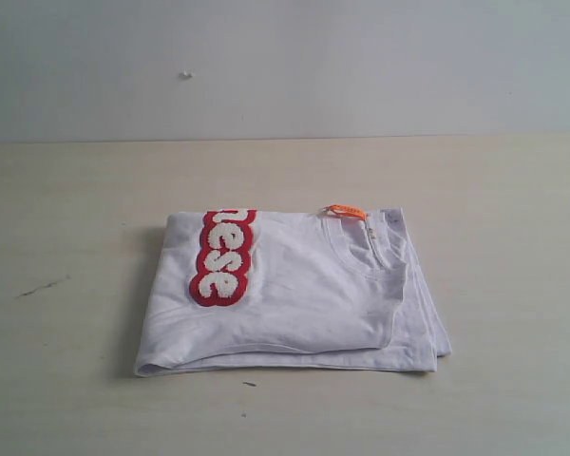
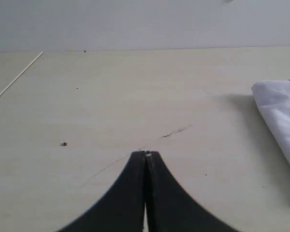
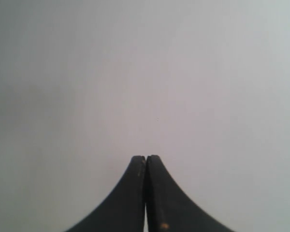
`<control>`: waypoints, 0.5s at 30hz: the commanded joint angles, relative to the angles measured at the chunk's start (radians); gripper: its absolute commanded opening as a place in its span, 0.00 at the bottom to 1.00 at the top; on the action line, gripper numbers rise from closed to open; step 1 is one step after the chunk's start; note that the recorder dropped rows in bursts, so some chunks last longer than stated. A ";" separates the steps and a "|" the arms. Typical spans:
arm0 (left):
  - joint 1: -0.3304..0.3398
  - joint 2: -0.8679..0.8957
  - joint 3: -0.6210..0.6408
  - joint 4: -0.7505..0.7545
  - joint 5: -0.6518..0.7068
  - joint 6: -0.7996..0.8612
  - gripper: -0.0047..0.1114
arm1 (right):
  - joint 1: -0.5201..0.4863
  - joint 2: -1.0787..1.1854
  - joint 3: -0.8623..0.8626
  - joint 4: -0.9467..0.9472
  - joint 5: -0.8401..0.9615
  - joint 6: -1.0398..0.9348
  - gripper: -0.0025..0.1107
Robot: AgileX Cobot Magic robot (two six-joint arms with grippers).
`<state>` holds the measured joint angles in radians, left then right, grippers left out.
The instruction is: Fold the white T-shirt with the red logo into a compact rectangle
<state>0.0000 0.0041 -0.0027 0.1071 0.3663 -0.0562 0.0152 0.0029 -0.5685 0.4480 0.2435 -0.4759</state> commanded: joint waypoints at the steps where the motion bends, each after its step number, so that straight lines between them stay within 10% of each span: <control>1: 0.001 -0.004 0.003 -0.008 -0.006 -0.004 0.04 | -0.011 -0.003 0.003 -0.246 -0.008 0.182 0.02; 15: 0.001 -0.004 0.003 -0.008 -0.006 -0.004 0.04 | -0.097 -0.003 0.229 -0.488 -0.007 0.533 0.02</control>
<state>0.0000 0.0041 -0.0027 0.1071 0.3663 -0.0562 -0.0772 0.0029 -0.3911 -0.0253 0.2371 0.0478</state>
